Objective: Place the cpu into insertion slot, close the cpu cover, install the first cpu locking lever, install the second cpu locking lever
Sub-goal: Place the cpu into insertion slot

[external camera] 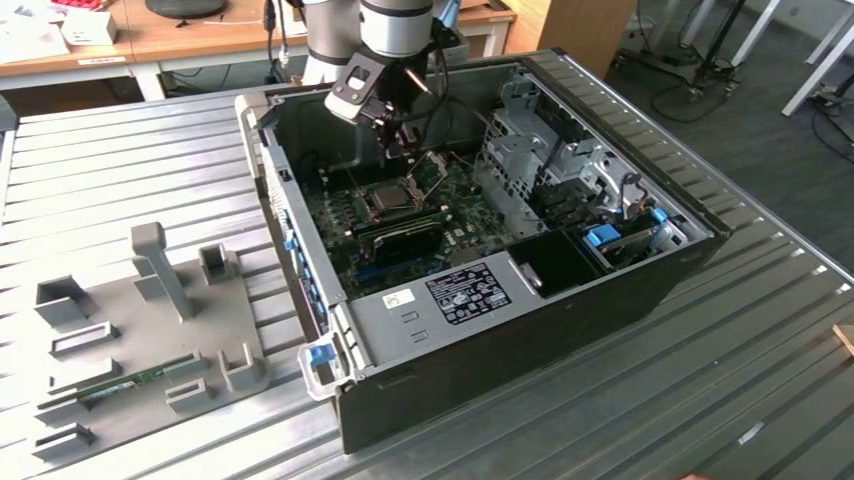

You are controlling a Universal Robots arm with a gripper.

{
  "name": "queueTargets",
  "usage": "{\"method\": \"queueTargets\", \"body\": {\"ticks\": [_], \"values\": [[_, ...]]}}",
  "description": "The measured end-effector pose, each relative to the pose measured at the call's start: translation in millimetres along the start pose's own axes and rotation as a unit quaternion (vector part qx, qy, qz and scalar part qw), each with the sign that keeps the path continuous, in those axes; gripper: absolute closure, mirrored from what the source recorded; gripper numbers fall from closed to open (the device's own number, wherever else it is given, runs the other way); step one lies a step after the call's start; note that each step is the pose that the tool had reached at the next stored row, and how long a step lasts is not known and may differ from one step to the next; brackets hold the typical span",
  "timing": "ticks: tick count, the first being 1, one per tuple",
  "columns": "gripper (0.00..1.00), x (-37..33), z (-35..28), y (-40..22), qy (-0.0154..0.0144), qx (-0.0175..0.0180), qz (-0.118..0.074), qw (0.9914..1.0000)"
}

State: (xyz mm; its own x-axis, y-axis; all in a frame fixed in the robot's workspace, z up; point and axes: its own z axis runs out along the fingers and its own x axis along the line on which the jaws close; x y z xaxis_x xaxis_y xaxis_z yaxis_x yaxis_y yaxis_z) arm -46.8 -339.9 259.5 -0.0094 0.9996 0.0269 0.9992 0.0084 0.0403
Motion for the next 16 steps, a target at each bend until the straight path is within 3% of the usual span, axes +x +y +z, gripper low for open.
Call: {"method": "queueTargets", "body": {"ticks": [16], "values": [[0.89, 0.4, -14.6, 0.6, 0.0, 0.0, 0.0, 1.0]]}}
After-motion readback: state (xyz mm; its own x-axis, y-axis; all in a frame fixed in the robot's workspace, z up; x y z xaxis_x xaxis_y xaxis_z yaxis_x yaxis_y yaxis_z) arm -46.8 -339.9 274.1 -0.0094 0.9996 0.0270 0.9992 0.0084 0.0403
